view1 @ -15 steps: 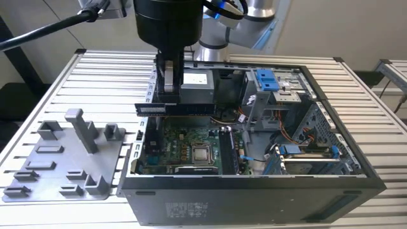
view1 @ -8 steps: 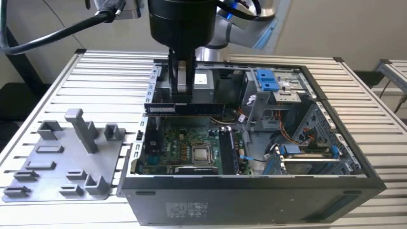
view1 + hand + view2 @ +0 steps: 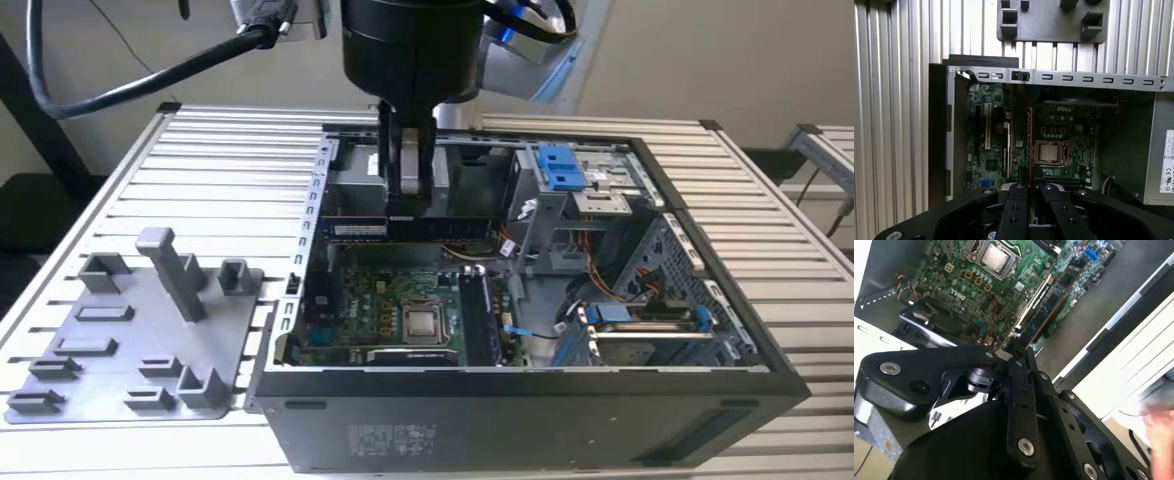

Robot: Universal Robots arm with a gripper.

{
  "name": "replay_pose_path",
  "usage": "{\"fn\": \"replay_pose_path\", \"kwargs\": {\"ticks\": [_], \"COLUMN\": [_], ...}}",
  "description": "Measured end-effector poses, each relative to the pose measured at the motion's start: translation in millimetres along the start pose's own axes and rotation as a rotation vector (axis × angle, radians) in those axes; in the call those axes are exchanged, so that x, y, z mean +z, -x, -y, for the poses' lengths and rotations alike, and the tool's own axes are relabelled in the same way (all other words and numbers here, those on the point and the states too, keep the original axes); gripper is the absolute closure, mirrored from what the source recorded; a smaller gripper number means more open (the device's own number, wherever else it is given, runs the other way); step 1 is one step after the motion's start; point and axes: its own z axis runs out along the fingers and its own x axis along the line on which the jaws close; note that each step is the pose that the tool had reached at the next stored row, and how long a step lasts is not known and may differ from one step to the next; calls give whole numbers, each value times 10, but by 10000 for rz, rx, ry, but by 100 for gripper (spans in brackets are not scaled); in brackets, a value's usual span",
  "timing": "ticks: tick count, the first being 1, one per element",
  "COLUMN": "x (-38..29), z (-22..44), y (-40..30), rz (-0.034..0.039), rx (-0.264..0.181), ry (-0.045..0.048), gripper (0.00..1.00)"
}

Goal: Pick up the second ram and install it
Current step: 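Pick up the second ram and move it above second insertion slot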

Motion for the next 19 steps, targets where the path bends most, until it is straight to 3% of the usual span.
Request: {"fn": "replay_pose_path", "kwargs": {"ticks": [4,19], "x": [-2,-15], "z": [118,791], "y": [-1,-8], "rz": [0,1], "rx": [1,8], "ry": [0,4], "gripper": [86,86]}}
